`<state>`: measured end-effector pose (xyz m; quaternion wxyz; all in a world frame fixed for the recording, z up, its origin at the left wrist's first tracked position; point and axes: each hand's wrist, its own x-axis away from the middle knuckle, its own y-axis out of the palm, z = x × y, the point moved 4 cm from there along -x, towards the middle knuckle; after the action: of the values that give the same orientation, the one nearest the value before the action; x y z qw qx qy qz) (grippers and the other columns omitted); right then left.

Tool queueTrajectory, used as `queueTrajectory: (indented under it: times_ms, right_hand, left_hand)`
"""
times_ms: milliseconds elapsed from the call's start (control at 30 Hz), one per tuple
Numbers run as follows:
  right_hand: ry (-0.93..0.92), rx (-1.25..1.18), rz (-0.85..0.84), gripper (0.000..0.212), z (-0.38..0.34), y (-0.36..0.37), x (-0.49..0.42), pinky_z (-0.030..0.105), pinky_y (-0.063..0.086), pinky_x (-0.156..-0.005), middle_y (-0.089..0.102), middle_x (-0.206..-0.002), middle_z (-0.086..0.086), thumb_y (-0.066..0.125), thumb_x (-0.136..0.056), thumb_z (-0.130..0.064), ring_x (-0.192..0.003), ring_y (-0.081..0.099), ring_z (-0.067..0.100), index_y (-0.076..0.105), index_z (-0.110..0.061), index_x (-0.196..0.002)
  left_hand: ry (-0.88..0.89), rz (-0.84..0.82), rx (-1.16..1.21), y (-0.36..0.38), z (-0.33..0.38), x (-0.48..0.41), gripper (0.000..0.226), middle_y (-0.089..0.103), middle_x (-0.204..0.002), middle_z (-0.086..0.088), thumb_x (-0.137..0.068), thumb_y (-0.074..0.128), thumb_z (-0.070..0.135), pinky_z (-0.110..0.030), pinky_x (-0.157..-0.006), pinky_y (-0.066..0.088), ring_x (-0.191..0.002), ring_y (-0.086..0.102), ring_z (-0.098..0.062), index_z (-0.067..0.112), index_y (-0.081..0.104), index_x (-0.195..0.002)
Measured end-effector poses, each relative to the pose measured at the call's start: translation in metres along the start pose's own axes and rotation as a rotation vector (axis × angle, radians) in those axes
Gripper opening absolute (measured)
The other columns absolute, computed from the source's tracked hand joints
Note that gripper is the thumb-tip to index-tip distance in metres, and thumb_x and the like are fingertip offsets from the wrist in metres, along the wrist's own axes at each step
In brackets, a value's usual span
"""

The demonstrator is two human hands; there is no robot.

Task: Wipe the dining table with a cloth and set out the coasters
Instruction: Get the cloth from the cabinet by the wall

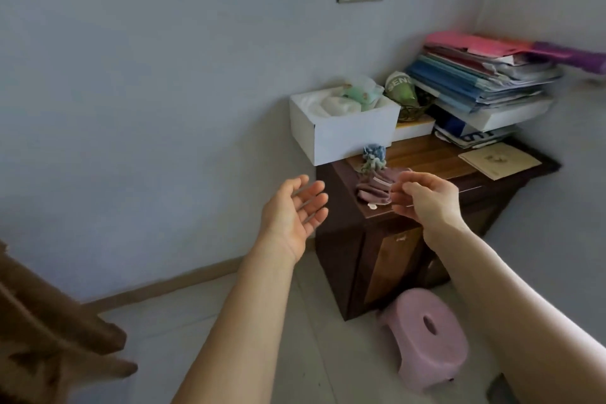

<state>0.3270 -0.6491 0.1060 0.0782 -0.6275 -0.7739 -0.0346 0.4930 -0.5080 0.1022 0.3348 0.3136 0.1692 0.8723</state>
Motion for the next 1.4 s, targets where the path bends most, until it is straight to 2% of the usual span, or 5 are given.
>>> queueTrajectory:
  times_ms: [267,500,767,1233,1400]
  right_hand:
    - [0.072,0.222,-0.142,0.027,0.02,0.02,-0.108,0.009,0.039,-0.036,0.058,-0.094,0.008,0.039,-0.095,0.013,-0.038,0.056,-0.006,0.056,0.007,-0.116]
    - [-0.004,0.769,-0.269,0.052,0.068,0.04,-0.176,0.029,0.042,-0.093,0.051,-0.142,0.013,0.054,-0.091,-0.003,-0.129,0.049,0.03,0.046,-0.01,-0.142]
    - [-0.254,1.237,-0.221,0.021,0.106,0.049,-0.195,0.037,0.043,-0.078,0.062,-0.114,0.01,0.055,-0.089,-0.012,-0.109,0.052,0.032,0.061,-0.014,-0.109]
    - [-0.417,0.337,-0.346,0.016,-0.024,0.113,-0.088,0.012,0.04,-0.053,0.057,-0.079,0.002,0.049,-0.101,-0.022,-0.067,0.052,0.012,0.056,-0.009,-0.094]
    - [-0.419,0.213,-0.613,0.02,-0.051,0.15,-0.016,0.027,0.048,-0.059,0.063,-0.068,0.004,0.061,-0.095,-0.019,-0.062,0.057,0.013,0.062,-0.015,-0.076]
  left_hand:
    - [-0.127,0.039,-0.091,0.058,-0.034,-0.104,0.009,0.072,-0.088,-0.003,-0.096,0.051,0.022,-0.03,-0.066,0.053,-0.072,0.066,-0.016,0.018,0.059,-0.095]
    - [-0.223,0.077,-0.14,0.064,-0.062,-0.147,0.011,0.073,-0.088,-0.002,-0.097,0.049,0.022,-0.03,-0.066,0.053,-0.074,0.067,-0.015,0.018,0.059,-0.1]
    - [-0.207,0.133,-0.111,0.04,-0.061,-0.153,0.012,0.074,-0.09,-0.003,-0.096,0.052,0.022,-0.031,-0.07,0.054,-0.076,0.067,-0.017,0.017,0.06,-0.104]
    - [0.171,0.001,-0.489,0.0,-0.007,-0.091,0.036,0.071,-0.111,0.006,-0.091,0.064,0.013,-0.034,-0.088,0.055,-0.106,0.065,-0.013,0.027,0.061,-0.124]
    - [0.336,-0.026,-0.549,-0.02,0.027,-0.043,0.044,0.068,-0.117,0.002,-0.08,0.074,0.021,-0.029,-0.085,0.051,-0.107,0.063,-0.011,0.029,0.062,-0.121]
